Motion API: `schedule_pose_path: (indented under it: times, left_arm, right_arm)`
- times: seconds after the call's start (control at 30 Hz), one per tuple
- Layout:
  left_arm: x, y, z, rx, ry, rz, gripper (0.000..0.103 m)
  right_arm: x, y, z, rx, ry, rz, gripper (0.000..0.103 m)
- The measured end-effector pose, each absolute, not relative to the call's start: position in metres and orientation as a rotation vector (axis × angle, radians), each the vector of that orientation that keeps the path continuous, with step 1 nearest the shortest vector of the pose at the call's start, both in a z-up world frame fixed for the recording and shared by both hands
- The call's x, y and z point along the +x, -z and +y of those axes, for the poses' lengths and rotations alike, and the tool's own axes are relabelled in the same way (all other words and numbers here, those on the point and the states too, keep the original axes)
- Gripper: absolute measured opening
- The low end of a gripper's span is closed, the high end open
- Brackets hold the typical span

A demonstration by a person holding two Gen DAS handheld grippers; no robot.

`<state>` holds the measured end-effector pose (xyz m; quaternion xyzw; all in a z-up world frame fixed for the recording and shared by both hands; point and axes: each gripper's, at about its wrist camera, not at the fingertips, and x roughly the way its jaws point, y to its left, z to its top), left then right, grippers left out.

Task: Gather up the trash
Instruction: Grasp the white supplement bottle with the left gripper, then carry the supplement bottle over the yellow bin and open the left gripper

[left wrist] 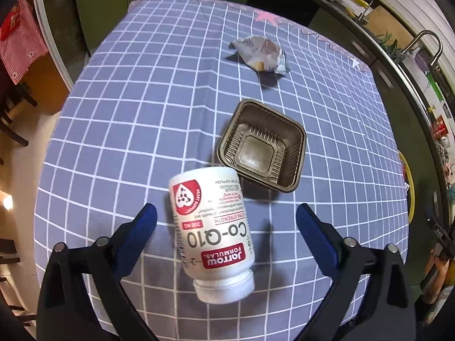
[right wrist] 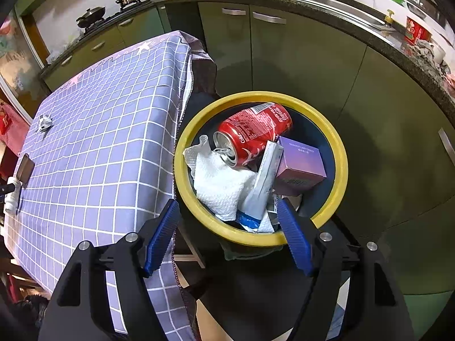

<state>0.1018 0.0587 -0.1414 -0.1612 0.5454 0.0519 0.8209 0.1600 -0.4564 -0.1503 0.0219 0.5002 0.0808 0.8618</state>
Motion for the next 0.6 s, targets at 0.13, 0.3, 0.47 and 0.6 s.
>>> schedule_pose_path:
  times: [0.13, 0.3, 0.47, 0.6]
  left_arm:
    - [0.106, 0.146, 0.058, -0.342, -0.107, 1.185, 0.067]
    - [0.11, 0.145, 0.059, -0.31, -0.122, 1.188, 0.045]
    - [0.111, 0.145, 0.055, -0.254, -0.099, 1.211, 0.045]
    - [0.108, 0.141, 0.047, -0.208, -0.072, 1.221, 0.045]
  right_arm:
    - [0.16, 0.153, -0.458, 0.055, -0.174, 1.056, 0.071]
    - [0.159, 0.158, -0.461, 0.069, -0.181, 1.066, 0.072]
    - [0.158, 0.16, -0.463, 0.077, -0.182, 1.068, 0.072]
    - [0.157, 0.159, -0.465, 0.085, -0.179, 1.064, 0.072]
